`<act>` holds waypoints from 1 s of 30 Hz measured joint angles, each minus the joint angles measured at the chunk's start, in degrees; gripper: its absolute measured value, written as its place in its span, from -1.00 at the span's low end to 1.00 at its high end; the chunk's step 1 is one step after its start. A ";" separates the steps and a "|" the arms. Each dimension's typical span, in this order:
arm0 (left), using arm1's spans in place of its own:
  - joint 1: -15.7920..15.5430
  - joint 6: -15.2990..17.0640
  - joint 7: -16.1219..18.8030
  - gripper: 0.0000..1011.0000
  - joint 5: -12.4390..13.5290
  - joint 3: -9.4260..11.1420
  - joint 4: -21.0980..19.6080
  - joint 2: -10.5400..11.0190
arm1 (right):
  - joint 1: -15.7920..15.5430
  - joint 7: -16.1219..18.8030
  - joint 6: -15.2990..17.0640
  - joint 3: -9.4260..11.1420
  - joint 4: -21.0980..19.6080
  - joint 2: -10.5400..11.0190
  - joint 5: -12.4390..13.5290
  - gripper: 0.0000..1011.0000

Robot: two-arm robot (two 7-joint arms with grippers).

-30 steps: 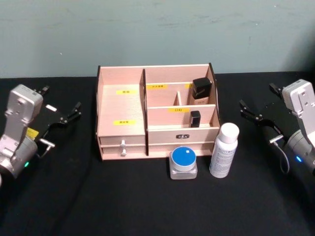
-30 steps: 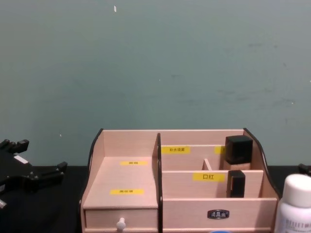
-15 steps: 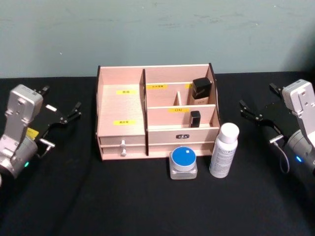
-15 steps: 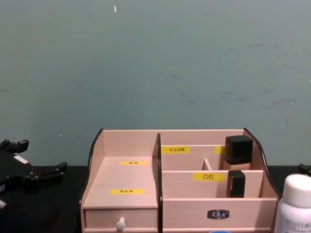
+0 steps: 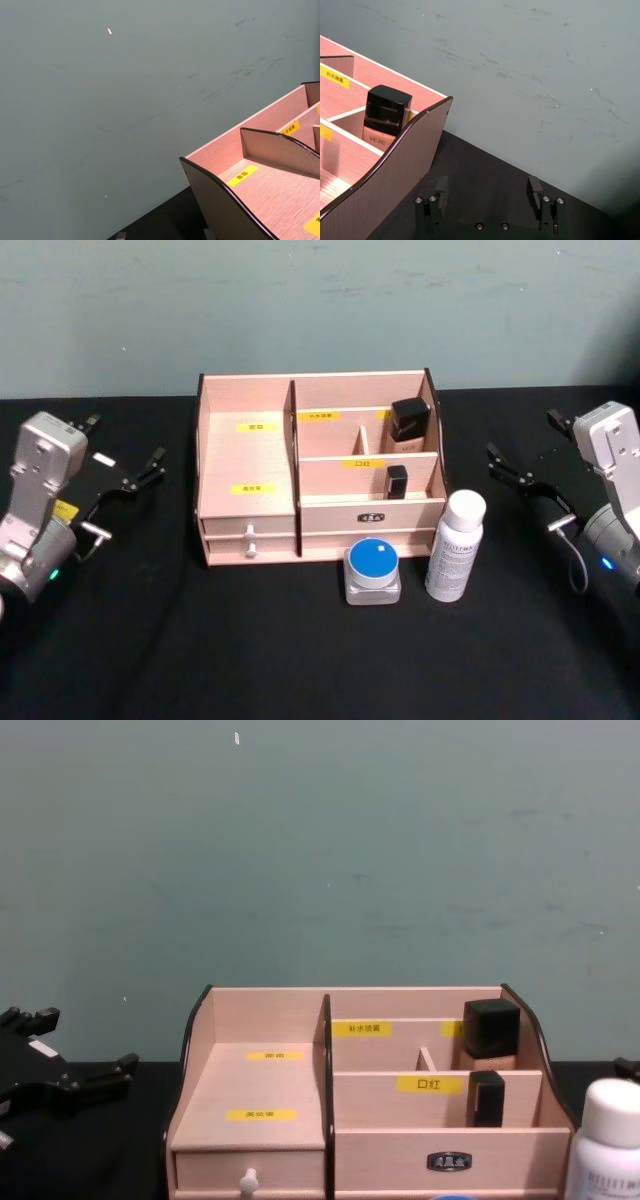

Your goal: Pick up the facial cleanser and watermelon frost from the table and place them into the tiered storage box.

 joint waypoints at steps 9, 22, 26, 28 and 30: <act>0.00 0.00 0.00 0.98 0.00 0.00 0.00 0.00 | 0.00 0.00 0.00 0.00 0.00 0.00 0.00 0.98; 0.00 0.00 0.00 0.98 0.00 0.00 0.00 0.00 | -1.19 3.30 -0.31 2.41 -0.11 -0.46 3.51 0.98; 0.00 0.00 0.00 0.98 0.00 0.00 0.00 0.00 | -3.69 4.66 0.49 4.18 -4.49 1.16 4.96 0.98; 0.00 0.00 0.00 0.98 0.00 0.00 0.00 0.00 | -4.90 4.92 0.69 4.91 -6.50 1.90 5.37 0.98; 0.00 0.00 0.00 0.98 0.00 0.00 0.00 0.00 | -6.88 5.28 1.05 6.21 -9.67 3.02 6.25 0.98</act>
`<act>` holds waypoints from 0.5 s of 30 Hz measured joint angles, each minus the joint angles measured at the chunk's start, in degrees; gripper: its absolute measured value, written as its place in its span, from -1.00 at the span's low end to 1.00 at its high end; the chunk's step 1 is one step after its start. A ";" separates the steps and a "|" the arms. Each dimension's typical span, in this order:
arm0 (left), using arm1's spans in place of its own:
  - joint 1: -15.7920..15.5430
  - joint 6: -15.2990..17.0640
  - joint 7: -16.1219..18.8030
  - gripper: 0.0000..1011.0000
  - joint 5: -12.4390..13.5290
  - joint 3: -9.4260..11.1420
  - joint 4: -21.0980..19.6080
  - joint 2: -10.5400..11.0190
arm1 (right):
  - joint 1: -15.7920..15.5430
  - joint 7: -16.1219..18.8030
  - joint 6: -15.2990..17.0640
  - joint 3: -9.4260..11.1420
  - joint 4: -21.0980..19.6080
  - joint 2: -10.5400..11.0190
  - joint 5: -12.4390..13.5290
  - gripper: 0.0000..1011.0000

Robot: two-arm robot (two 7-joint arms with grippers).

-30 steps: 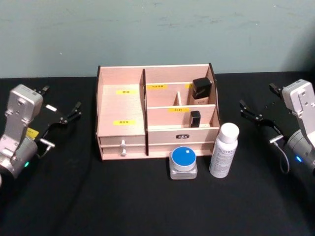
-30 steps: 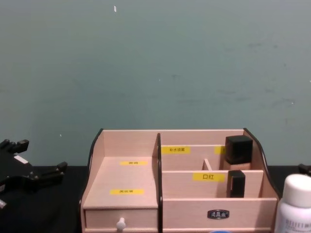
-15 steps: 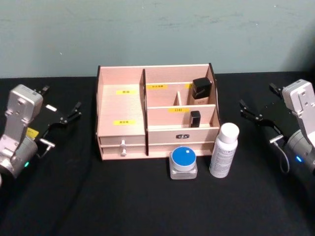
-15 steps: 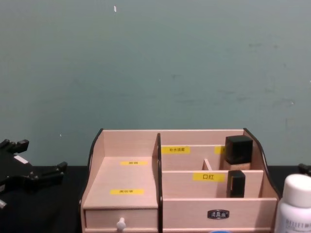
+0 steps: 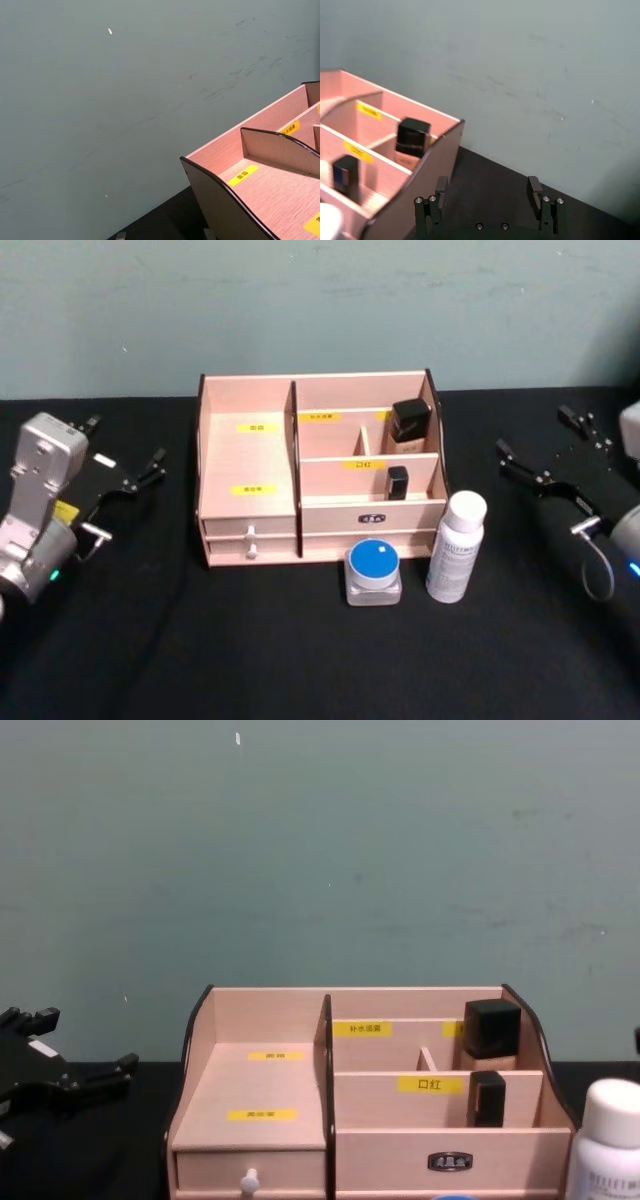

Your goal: Pick up the facial cleanser and watermelon frost from the table and place them into the tiered storage box.

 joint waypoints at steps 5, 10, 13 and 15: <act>0.00 0.00 0.00 0.98 0.00 0.00 0.00 0.00 | -4.71 0.28 1.64 2.81 -6.80 2.31 2.07 0.98; 0.00 0.00 0.00 0.98 0.00 0.00 0.00 0.00 | -9.58 0.53 5.19 5.68 -13.61 4.62 4.20 0.98; 0.00 0.00 0.00 0.98 0.00 0.00 0.00 0.00 | -12.55 0.22 8.08 7.61 -18.07 5.94 5.63 0.98; 0.00 0.00 0.00 0.98 0.00 0.00 0.00 0.00 | -14.58 0.11 10.13 9.07 -20.92 6.86 6.70 0.98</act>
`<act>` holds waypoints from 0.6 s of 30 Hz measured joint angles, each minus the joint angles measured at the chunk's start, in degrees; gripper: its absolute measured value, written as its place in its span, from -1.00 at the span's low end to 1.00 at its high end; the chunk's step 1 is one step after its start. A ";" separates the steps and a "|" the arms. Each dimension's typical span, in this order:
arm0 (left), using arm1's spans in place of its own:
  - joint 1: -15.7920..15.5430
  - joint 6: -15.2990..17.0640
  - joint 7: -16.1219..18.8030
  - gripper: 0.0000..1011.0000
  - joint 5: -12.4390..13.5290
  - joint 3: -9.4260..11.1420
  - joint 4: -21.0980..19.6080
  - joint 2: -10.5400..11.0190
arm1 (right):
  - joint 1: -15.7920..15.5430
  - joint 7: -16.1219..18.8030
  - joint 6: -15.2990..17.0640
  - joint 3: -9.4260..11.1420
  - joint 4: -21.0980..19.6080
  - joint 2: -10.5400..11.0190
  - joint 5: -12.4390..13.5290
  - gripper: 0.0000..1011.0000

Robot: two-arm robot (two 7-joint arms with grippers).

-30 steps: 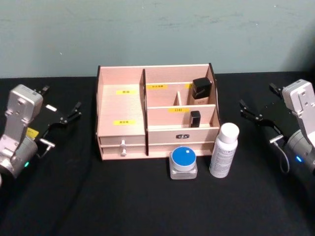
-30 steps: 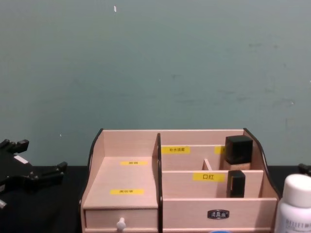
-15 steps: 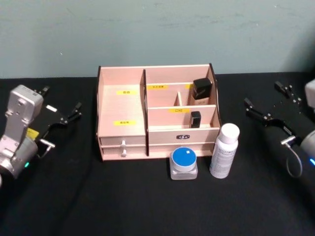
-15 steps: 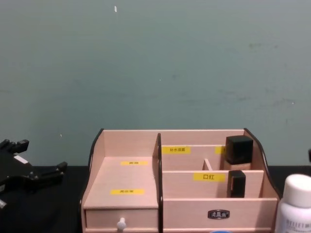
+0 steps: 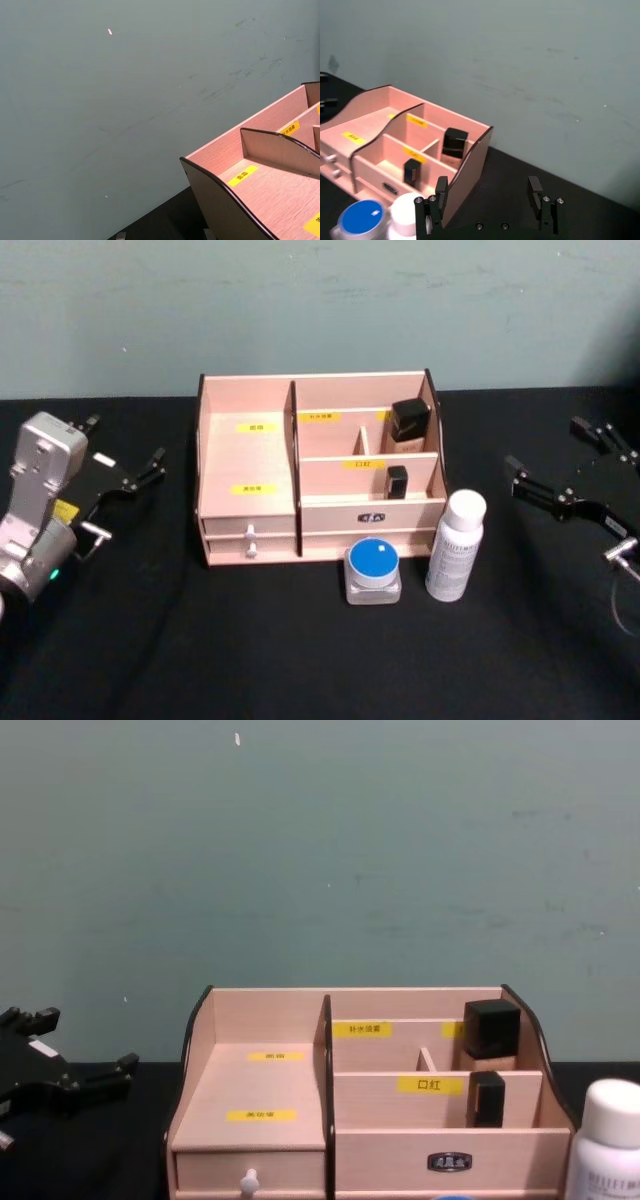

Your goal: Pick up the facial cleanser and watermelon frost from the table and place them into the tiered storage box.

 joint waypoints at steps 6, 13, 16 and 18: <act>0.00 0.00 0.00 0.98 0.00 0.00 0.00 0.00 | -4.89 -0.01 5.32 4.20 -6.65 1.96 3.27 0.98; 0.00 0.00 0.00 0.98 0.00 0.00 0.00 0.00 | -8.75 0.16 10.22 6.81 -12.01 3.45 4.68 0.98; 0.00 0.00 0.00 0.98 0.00 0.00 0.00 0.00 | -9.19 0.43 12.18 6.15 -12.66 3.60 4.48 0.98; 0.00 0.00 0.00 0.98 0.00 0.00 0.00 0.00 | -9.15 0.57 12.98 5.50 -12.66 3.53 4.30 0.98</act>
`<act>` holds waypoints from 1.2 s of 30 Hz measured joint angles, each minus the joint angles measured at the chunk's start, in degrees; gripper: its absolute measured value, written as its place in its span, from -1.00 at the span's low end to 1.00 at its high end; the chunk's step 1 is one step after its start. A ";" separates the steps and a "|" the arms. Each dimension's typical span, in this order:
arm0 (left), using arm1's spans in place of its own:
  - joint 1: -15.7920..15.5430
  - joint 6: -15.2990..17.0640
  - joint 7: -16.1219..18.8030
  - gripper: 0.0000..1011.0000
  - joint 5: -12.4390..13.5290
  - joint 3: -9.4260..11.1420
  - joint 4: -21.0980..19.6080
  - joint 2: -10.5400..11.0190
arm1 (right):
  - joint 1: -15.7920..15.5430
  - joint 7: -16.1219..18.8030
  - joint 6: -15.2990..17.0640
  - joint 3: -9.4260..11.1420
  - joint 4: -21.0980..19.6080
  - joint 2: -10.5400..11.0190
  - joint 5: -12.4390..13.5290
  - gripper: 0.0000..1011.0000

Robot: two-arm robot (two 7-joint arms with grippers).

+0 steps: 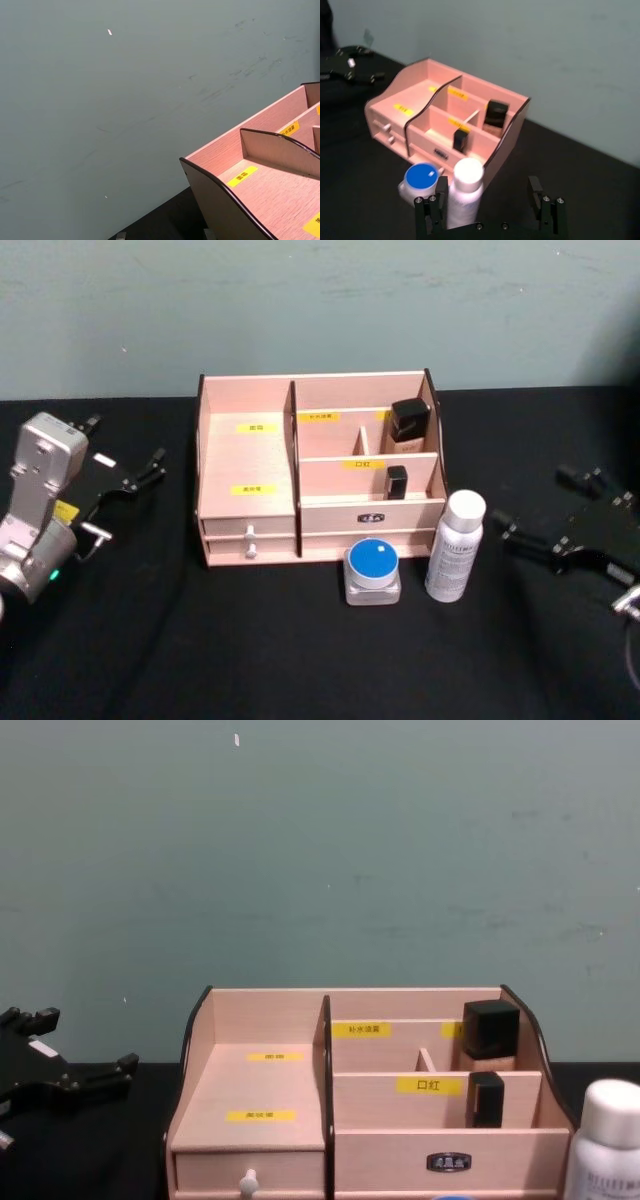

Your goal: Pick up the facial cleanser and watermelon frost from the table and place them into the tiered storage box.

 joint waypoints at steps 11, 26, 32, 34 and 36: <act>0.00 0.00 0.00 0.98 0.00 0.00 0.00 0.00 | 1.67 1.26 3.65 -2.95 2.21 -2.06 -1.06 0.98; 0.00 0.00 0.00 0.98 0.00 0.00 0.00 0.00 | 4.08 3.99 4.36 -4.57 6.47 -5.47 -2.23 0.98; 0.00 0.00 0.00 0.98 0.00 0.00 0.00 0.00 | 4.77 4.92 4.58 -4.95 7.58 -6.64 -2.83 0.98; 0.00 0.00 0.00 0.98 0.00 0.00 0.00 0.00 | 4.98 5.08 4.55 -5.07 7.96 -6.97 -3.18 0.98; 0.00 0.00 0.00 0.98 0.00 0.00 0.00 0.00 | 5.36 5.33 4.39 -5.31 8.45 -7.43 -3.76 0.98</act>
